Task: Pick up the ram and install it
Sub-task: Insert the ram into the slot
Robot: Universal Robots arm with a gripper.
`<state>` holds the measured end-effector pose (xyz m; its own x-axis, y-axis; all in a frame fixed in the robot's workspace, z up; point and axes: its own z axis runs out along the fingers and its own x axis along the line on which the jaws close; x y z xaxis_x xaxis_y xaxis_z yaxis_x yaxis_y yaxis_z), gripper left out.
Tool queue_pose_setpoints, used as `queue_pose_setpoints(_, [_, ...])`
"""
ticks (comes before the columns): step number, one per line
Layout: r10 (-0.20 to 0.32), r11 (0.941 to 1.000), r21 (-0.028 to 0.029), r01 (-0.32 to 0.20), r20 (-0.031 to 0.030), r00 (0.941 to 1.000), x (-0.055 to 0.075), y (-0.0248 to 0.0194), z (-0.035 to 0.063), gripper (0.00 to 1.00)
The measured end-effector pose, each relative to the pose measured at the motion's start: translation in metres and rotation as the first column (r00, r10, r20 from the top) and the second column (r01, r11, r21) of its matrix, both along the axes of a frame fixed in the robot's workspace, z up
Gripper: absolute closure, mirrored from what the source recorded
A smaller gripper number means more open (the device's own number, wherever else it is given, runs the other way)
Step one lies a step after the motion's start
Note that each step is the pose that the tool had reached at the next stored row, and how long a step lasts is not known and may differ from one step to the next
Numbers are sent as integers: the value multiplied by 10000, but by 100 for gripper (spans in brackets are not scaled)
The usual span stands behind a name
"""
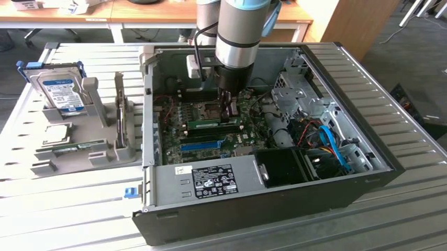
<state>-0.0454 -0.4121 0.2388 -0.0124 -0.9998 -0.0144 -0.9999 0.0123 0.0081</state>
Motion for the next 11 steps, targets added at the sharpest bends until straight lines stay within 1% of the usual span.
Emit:
queue_pose_setpoints(7, [0, 10000, 0, 0, 6, 10000, 0, -3, -35, 88])
queue_pose_setpoints(11, [0, 10000, 0, 0, 7, 10000, 0, -3, -37, 88])
